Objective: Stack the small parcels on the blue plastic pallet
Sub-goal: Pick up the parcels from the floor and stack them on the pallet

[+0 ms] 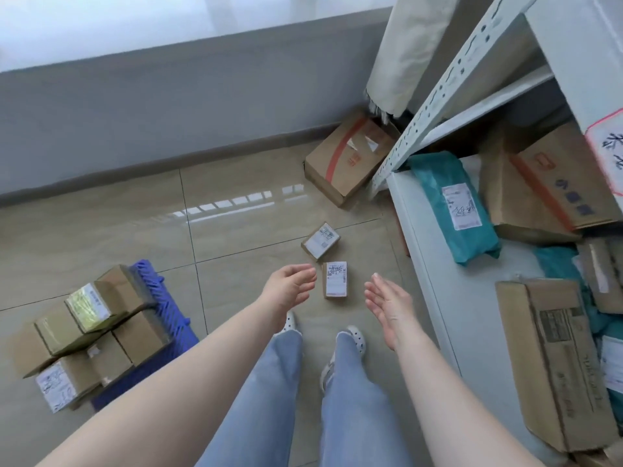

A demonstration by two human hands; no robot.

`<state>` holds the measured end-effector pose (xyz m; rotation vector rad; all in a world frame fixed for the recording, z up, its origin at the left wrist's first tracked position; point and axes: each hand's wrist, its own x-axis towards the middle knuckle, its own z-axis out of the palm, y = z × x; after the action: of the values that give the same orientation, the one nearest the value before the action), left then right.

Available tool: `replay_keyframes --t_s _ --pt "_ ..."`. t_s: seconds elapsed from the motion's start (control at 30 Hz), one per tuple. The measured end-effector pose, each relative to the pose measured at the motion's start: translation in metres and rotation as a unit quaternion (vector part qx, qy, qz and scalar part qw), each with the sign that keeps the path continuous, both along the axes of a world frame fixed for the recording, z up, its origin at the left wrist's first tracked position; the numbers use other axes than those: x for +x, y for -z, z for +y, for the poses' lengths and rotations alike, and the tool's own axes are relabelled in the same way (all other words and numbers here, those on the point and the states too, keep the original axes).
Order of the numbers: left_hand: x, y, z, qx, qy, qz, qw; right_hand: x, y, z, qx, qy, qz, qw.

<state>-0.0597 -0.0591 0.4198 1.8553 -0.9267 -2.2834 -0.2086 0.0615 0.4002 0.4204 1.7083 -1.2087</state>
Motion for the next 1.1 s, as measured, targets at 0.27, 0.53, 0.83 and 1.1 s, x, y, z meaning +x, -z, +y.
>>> replay_keyframes --t_s 0.27,0.53,0.83,1.1 --pt "-0.052 0.188 0.024 0.039 0.016 -0.067 0.997 -0.035 0.185 -0.009 0.042 -0.078 0.010 0.996" --pt "-0.072 0.369 0.050 0.084 0.037 -0.156 0.983 -0.045 0.369 0.003 0.110 -0.168 0.035 0.979" --pt "-0.088 0.479 0.047 0.072 0.061 -0.147 0.985 -0.046 0.481 0.000 0.131 -0.225 0.039 0.965" --pt "-0.080 0.428 0.066 0.019 0.040 -0.136 0.990 -0.015 0.418 0.009 0.147 -0.183 0.011 0.972"
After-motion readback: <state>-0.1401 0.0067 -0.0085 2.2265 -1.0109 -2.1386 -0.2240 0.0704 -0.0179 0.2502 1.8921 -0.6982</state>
